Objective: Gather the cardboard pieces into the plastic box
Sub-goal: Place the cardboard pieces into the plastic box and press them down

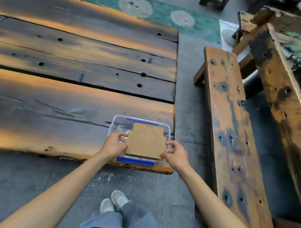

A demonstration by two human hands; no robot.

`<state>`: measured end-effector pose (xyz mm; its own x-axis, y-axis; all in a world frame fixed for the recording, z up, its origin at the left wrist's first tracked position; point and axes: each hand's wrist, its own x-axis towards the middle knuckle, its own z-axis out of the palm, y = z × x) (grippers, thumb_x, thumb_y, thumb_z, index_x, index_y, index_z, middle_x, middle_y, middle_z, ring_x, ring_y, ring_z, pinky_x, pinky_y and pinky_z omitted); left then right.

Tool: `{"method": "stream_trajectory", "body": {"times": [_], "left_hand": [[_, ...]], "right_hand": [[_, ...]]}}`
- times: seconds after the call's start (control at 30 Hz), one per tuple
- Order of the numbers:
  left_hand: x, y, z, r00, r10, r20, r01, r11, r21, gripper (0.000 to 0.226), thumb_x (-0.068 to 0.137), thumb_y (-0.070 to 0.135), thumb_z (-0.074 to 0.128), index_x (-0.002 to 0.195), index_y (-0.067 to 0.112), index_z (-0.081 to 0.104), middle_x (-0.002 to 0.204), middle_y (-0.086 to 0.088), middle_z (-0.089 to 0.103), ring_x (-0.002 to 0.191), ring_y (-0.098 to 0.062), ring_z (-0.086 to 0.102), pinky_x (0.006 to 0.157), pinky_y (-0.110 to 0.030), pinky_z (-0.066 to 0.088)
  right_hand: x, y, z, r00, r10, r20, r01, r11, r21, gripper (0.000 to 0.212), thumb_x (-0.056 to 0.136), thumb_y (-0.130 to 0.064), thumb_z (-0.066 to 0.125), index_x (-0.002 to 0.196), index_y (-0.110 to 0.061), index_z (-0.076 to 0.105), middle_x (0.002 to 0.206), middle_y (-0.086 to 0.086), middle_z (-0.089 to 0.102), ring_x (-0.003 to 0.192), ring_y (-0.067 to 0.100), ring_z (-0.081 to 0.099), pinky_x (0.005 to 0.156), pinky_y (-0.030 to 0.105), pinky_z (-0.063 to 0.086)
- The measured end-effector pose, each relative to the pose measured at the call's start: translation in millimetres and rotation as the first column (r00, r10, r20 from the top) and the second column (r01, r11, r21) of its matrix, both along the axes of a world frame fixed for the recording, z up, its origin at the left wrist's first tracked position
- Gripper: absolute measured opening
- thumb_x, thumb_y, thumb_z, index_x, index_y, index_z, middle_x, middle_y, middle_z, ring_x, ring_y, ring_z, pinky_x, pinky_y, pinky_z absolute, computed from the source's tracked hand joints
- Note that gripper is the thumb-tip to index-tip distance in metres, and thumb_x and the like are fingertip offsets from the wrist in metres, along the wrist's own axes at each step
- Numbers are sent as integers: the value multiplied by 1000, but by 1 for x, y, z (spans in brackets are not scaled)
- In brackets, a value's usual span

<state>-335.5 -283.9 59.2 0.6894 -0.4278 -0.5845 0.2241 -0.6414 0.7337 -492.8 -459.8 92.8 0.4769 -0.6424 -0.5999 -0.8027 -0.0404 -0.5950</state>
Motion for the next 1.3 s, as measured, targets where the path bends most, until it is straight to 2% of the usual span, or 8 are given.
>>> {"method": "stream_trajectory", "body": {"times": [0.1, 0.27, 0.5, 0.63, 0.73, 0.83, 1.07, 1.3], "left_hand": [[-3, -6, -4, 993, -78, 93, 72, 995, 68, 44, 83, -5, 67, 124, 10, 60, 102, 3, 62, 96, -20, 62, 64, -17, 51], [-8, -5, -12, 975, -157, 160, 130, 978, 164, 42, 83, -3, 67, 123, 8, 61, 112, -6, 65, 110, -28, 62, 92, -37, 53], [0, -2, -19, 936, -326, 129, 296, 932, 208, 36, 82, 3, 67, 116, 13, 63, 111, -8, 72, 98, -24, 65, 76, -30, 50], [10, 0, -19, 909, -410, 80, 380, 891, 249, 28, 83, 13, 69, 110, 13, 62, 115, -10, 70, 106, -28, 65, 86, -34, 53], [19, -2, -15, 897, -434, 88, 395, 873, 285, 57, 86, 26, 71, 134, 3, 52, 136, -18, 59, 123, -33, 58, 99, -41, 50], [29, -10, -9, 893, -439, 102, 401, 878, 263, 77, 86, 37, 72, 147, 7, 37, 150, -19, 43, 136, -33, 47, 110, -46, 43], [43, -42, -1, 814, -561, 148, 506, 812, 291, 91, 80, 51, 73, 154, 18, 32, 155, -13, 37, 142, -32, 40, 113, -40, 34], [52, -63, -14, 751, -659, 47, 600, 710, 367, 113, 71, 58, 79, 157, 11, 23, 161, -10, 35, 146, -28, 37, 118, -37, 33]], "right_hand": [[1, 7, -14, 998, 26, -53, -31, 995, -100, 39, 87, -10, 74, 120, -23, 59, 88, 3, 75, 98, 20, 68, 95, 46, 54], [6, 18, -20, 983, 106, -147, -135, 969, -207, 44, 90, -21, 67, 132, -25, 56, 104, 3, 73, 103, 25, 66, 90, 43, 55], [9, 29, -24, 944, 192, -267, -273, 911, -310, 51, 94, -22, 58, 144, -24, 50, 121, 12, 69, 113, 37, 63, 93, 46, 53], [12, 29, -19, 942, 206, -265, -298, 875, -380, 51, 94, -26, 57, 144, -22, 49, 115, 14, 69, 107, 39, 64, 86, 45, 53], [20, 21, -13, 937, 284, -204, -346, 830, -438, 47, 94, -27, 56, 140, -18, 53, 125, 11, 67, 113, 34, 64, 90, 43, 51], [33, 7, -11, 912, 387, -139, -407, 799, -443, 48, 95, -30, 59, 141, -17, 54, 135, 7, 64, 124, 26, 59, 99, 44, 51], [70, -30, -24, 709, 679, -190, -694, 625, -357, 79, 84, -59, 67, 149, -20, 45, 149, 5, 54, 139, 25, 44, 114, 42, 39], [103, -48, -40, 428, 829, -360, -898, 347, -270, 90, 82, -76, 55, 153, -24, 39, 151, 2, 52, 131, 28, 41, 101, 51, 33]]}}
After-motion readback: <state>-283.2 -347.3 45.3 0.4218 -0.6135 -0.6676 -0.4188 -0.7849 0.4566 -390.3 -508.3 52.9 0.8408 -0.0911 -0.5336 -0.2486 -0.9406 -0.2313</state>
